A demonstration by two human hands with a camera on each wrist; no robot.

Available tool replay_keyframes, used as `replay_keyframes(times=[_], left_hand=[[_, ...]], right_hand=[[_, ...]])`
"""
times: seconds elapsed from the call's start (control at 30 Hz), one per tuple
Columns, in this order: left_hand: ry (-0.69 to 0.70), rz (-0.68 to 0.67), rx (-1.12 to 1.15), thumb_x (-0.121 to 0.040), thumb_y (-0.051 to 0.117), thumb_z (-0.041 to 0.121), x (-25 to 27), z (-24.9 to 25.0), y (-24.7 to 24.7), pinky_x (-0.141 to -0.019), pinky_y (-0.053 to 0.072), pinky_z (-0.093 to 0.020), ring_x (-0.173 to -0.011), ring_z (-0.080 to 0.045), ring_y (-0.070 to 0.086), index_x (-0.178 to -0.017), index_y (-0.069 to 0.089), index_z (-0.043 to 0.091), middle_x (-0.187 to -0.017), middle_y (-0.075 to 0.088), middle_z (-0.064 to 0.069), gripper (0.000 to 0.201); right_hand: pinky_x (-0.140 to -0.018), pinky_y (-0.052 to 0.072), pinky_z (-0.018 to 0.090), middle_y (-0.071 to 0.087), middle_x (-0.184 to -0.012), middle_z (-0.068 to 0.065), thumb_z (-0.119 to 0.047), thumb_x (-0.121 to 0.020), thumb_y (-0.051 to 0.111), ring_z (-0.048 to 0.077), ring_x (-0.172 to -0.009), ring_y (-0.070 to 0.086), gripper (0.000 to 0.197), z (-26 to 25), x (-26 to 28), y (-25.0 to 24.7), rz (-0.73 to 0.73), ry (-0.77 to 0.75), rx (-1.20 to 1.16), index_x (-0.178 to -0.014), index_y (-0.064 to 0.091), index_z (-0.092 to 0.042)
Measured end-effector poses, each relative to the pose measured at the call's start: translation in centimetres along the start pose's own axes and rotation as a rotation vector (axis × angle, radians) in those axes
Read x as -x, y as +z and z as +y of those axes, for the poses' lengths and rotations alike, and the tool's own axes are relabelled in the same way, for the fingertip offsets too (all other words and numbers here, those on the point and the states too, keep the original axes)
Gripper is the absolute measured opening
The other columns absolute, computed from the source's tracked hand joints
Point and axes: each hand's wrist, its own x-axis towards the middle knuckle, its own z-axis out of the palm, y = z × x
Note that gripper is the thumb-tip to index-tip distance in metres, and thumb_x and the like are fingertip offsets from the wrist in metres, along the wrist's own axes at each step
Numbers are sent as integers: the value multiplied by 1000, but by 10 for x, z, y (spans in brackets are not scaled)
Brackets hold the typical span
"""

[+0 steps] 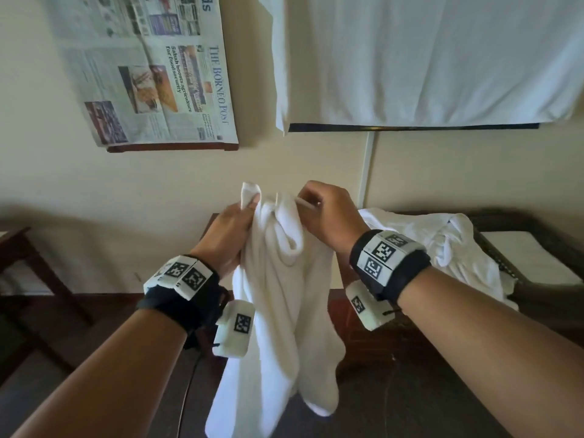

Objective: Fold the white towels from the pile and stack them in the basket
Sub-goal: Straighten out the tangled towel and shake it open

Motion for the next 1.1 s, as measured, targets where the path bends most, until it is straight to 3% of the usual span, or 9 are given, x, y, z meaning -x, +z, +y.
replay_keyframes(times=[0.1,0.23,0.33,0.43,0.6,0.73,0.9,1.03,1.1], left_hand=[[70,60,-52,-106,44,43,-15,15,6,-93,54,-53,-96,-37,71,-108,69,-4,-104,71,-28,53],[132,70,-94,-105,45,44,-29,27,21,-85,56,-49,-86,-37,70,-105,67,-8,-97,70,-28,56],[107,161,-44,-104,49,45,-40,33,15,-85,57,-47,-86,-34,72,-91,75,7,-91,74,-20,48],[46,162,-110,-101,55,44,-49,29,5,-79,53,-43,-76,-25,68,-67,77,19,-75,73,-6,48],[-25,-20,-270,-95,55,61,-59,11,25,-79,55,-50,-79,-28,67,-77,74,12,-85,73,-20,55],[-61,-52,-225,-75,56,79,-82,-10,50,-99,49,-65,-95,-34,70,-88,77,20,-96,76,-14,64],[3,95,-169,-92,50,66,-100,2,63,-92,54,-52,-92,-32,71,-85,75,16,-90,76,-13,55],[38,177,-56,-102,52,41,-111,13,38,-88,54,-48,-92,-36,71,-85,76,12,-90,75,-15,42],[42,131,-60,-104,51,33,-114,14,30,-82,54,-43,-84,-28,70,-75,78,16,-83,74,-10,43]], right_hand=[[-58,39,28,54,-61,-9,-48,-81,69,10,-58,47,33,21,7,-9,-129,96,34,-71,54,-19],[-68,33,28,59,-69,-9,-37,-89,68,21,-70,43,24,74,21,-8,-370,205,197,-74,58,-21],[-65,41,28,61,-72,-1,-36,-95,59,20,-72,58,31,137,33,-16,-375,407,258,-76,63,-12],[-62,39,22,56,-70,1,-30,-98,54,21,-72,53,33,173,27,-29,-307,482,254,-72,56,-10],[-73,43,21,65,-79,-3,2,-88,51,7,-77,56,23,135,-27,-37,-102,200,-56,-86,69,-11],[-70,48,23,72,-78,-1,-13,-89,62,12,-74,64,13,96,-60,-37,-121,-30,-27,-84,73,-12],[-67,46,31,66,-70,-4,-36,-86,65,15,-67,59,14,112,-66,-57,-138,5,164,-76,65,-26],[-84,45,28,66,-73,-14,-40,-84,73,4,-76,59,9,159,-38,-49,-284,195,189,-89,69,-34],[-95,38,25,62,-78,-19,-47,-84,72,-1,-98,53,20,162,-30,-38,-335,269,39,-101,63,-42]])
